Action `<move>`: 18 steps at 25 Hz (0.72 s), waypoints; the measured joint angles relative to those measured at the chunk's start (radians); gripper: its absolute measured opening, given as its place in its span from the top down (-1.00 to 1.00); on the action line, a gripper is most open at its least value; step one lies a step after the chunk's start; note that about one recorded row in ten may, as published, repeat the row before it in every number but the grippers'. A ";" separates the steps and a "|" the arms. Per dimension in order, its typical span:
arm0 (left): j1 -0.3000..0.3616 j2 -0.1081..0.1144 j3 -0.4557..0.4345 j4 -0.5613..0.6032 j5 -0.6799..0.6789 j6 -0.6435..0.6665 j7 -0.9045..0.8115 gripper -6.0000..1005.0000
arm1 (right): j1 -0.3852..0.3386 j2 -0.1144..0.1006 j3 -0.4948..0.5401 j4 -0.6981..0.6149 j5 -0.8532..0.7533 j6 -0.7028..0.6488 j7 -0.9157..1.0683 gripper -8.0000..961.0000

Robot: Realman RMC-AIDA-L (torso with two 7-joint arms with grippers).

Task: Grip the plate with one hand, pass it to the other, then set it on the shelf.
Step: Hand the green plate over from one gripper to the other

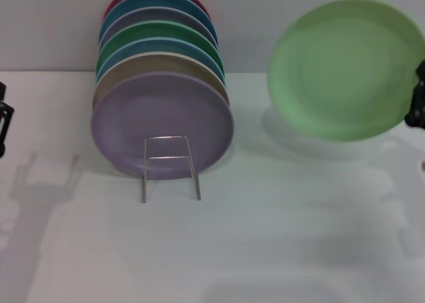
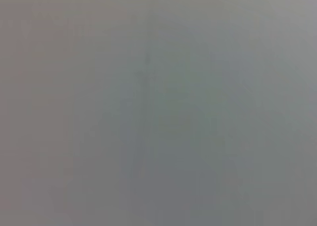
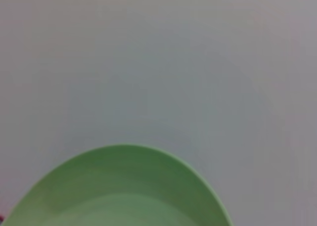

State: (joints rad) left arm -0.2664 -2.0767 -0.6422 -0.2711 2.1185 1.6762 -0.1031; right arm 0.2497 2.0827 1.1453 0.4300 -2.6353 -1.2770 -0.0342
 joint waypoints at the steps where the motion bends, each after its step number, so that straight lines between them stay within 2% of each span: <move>1: 0.003 0.000 0.013 0.000 0.000 0.006 0.000 -0.53 | -0.005 0.001 -0.019 -0.008 0.001 -0.016 0.000 0.94; 6: 0.022 -0.001 0.098 -0.002 0.000 0.040 0.000 -0.53 | -0.044 0.006 -0.109 -0.032 0.005 -0.104 0.000 0.94; 13: 0.073 -0.001 0.250 -0.057 -0.002 0.058 0.010 -0.52 | -0.159 0.009 -0.233 0.021 0.015 -0.186 -0.035 0.94; 14: 0.093 -0.001 0.274 -0.083 -0.001 0.048 0.013 -0.52 | -0.206 0.010 -0.292 0.073 0.048 -0.191 -0.096 0.94; 15: 0.093 -0.001 0.274 -0.083 -0.001 0.048 0.013 -0.52 | -0.206 0.010 -0.292 0.073 0.048 -0.191 -0.096 0.94; 18: 0.096 0.000 0.313 -0.098 -0.001 0.025 0.015 -0.52 | -0.236 0.010 -0.417 0.126 0.152 -0.200 -0.207 0.94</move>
State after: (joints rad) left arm -0.1703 -2.0770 -0.3287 -0.3694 2.1180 1.7011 -0.0882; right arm 0.0137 2.0924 0.7284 0.5564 -2.4831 -1.4766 -0.2410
